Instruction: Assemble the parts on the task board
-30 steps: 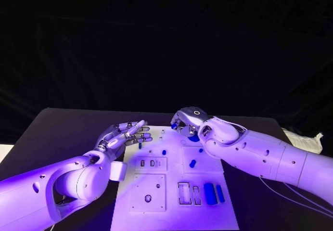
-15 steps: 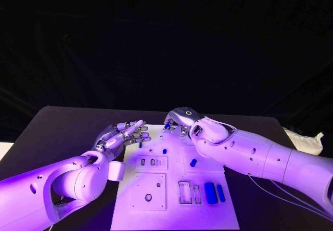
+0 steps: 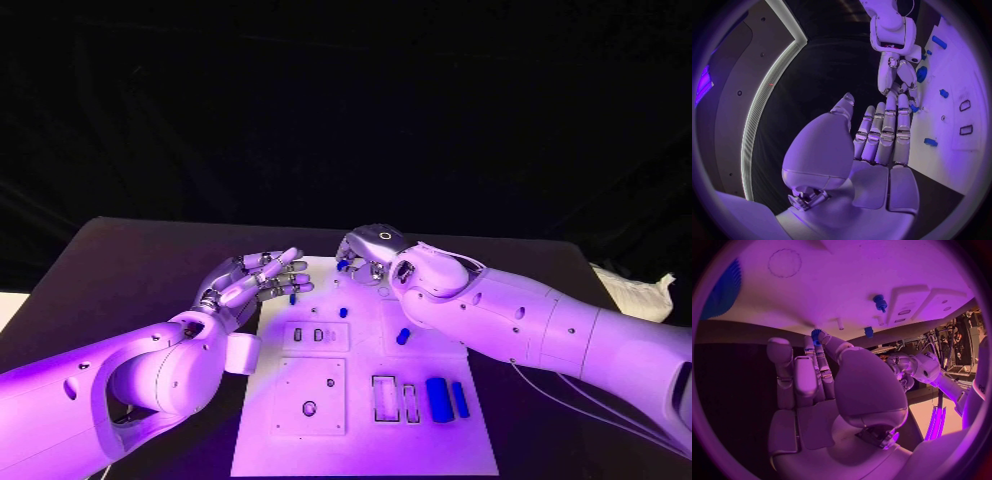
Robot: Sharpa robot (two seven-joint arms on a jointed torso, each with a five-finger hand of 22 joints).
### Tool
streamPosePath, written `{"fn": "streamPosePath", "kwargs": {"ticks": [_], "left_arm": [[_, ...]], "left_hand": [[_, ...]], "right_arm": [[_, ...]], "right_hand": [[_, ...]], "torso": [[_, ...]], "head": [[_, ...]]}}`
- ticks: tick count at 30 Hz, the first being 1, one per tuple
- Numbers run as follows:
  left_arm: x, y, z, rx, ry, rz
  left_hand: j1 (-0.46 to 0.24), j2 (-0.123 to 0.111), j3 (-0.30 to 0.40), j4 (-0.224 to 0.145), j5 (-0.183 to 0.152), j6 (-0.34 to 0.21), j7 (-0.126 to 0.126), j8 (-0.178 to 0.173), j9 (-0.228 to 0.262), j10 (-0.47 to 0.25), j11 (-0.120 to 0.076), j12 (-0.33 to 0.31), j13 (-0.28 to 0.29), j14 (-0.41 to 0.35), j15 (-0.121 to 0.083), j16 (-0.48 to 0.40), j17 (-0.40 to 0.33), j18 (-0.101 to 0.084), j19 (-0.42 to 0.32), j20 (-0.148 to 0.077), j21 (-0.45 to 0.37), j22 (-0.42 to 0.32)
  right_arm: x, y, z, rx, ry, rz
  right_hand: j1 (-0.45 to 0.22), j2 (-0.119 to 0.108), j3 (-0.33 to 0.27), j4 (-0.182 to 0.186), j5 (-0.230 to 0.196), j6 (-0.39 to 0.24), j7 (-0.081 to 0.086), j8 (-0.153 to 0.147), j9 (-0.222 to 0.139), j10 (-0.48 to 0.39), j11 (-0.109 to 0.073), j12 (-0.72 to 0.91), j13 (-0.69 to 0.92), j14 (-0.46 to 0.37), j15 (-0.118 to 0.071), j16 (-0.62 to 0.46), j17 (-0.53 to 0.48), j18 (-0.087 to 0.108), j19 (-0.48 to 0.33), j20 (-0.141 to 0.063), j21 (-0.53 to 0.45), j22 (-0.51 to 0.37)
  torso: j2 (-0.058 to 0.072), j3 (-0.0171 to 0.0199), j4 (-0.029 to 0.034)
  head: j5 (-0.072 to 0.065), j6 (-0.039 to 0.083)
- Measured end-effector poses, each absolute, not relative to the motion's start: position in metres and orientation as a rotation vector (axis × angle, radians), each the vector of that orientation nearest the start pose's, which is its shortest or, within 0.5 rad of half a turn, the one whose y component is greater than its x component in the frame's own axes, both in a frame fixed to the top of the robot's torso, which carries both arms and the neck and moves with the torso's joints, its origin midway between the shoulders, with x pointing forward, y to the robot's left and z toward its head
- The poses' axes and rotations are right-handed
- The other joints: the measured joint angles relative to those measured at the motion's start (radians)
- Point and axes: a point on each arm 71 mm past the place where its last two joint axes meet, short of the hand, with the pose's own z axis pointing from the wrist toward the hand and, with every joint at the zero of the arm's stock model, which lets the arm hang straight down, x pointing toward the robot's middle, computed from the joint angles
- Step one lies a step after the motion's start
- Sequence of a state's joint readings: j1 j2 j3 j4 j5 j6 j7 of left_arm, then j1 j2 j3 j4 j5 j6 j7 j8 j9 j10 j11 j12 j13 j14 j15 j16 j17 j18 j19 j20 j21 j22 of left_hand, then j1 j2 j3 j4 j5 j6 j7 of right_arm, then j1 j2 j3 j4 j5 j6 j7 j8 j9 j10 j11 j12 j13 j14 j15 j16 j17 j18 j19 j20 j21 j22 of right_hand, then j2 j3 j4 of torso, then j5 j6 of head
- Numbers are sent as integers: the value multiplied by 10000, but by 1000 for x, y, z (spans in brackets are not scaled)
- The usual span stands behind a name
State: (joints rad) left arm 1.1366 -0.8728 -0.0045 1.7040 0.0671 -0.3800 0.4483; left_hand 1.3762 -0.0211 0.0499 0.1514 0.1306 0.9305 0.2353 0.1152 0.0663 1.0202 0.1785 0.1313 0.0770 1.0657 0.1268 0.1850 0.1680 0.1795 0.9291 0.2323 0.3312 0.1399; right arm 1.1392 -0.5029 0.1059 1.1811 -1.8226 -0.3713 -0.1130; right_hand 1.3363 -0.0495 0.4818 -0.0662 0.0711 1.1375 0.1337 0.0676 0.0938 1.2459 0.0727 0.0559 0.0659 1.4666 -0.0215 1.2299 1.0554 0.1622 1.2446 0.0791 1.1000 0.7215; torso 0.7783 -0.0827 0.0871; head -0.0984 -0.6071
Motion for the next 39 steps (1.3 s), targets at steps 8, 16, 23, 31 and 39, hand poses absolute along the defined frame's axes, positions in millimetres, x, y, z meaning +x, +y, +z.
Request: {"fn": "streamPosePath", "kwargs": {"ticks": [8, 16, 23, 31, 39], "left_arm": [[449, 177, -178, -12027, 13900, -16658], [449, 177, -178, -12032, 13906, -16653], [450, 177, -179, -12044, 13904, -16630], [451, 181, -179, -12087, 13884, -16555], [452, 186, -180, -12121, 13847, -16466]], "left_hand": [[0, 0, 2, -58, 0, 0, 0, 0, 0, 0, 0, 0, 0, 0, 0, 0, 11, 0, 0, 0, 0, 1], [0, 0, 2, -58, 0, 0, 0, 0, 0, 0, 0, 0, 0, 0, 0, 0, 10, -1, 0, 0, 0, 1], [0, 0, 2, -57, 0, 0, 0, 0, 0, 0, 0, 0, 0, 0, 0, 0, 9, 0, 0, 0, 1, 2], [0, 0, 2, -57, 0, 0, 0, 0, 0, 0, 0, -45, 0, 0, 0, 0, 20, -2, 0, 0, 1, -11], [0, 0, 0, -110, 0, 0, 0, 0, 0, 0, 0, -45, -2, 0, 0, -49, 20, -1, 0, 0, 1, -11]], "right_arm": [[543, -116, -179, -3523, 14312, 5144], [544, -117, -183, -3498, 14477, 5016], [540, -128, -180, -3380, 14432, 4955], [521, -168, -160, -2927, 14021, 5087], [515, -223, -149, -1355, 14499, 4917]], "right_hand": [[-44, -43, 15, 15, 0, -17, -16, -36, 0, 1, 1, 1, 14, 0, 0, 0, -1, 0, -37, 37, 0, -1], [-461, -690, -253, 370, -138, -1908, 455, -19, -285, -1866, 407, 51, -51, -1, 397, -387, -630, 1, -658, 316, -426, -839], [-153, -700, -945, 528, -148, -2932, 595, 21, -242, -2992, 590, 124, -8, 16, 484, -659, -1055, 0, -915, 481, -713, -1288], [-28, -574, -932, 649, 139, -1970, 433, 175, -157, -1634, 380, 543, 74, -23, 445, -300, -603, -1, -561, 390, -229, -612], [-570, -1109, -1422, 1306, 785, -1919, 235, 3, -238, 588, 21, 1431, 627, -15, 124, 964, 1052, -160, 333, 138, 929, 1134]], "torso": [[17, -12, 1], [24, -26, -4], [30, -19, -16], [34, -18, -61], [12, -36, -202]], "head": [[11, 10], [21, -6], [4, 33], [20, 91], [73, 140]]}}
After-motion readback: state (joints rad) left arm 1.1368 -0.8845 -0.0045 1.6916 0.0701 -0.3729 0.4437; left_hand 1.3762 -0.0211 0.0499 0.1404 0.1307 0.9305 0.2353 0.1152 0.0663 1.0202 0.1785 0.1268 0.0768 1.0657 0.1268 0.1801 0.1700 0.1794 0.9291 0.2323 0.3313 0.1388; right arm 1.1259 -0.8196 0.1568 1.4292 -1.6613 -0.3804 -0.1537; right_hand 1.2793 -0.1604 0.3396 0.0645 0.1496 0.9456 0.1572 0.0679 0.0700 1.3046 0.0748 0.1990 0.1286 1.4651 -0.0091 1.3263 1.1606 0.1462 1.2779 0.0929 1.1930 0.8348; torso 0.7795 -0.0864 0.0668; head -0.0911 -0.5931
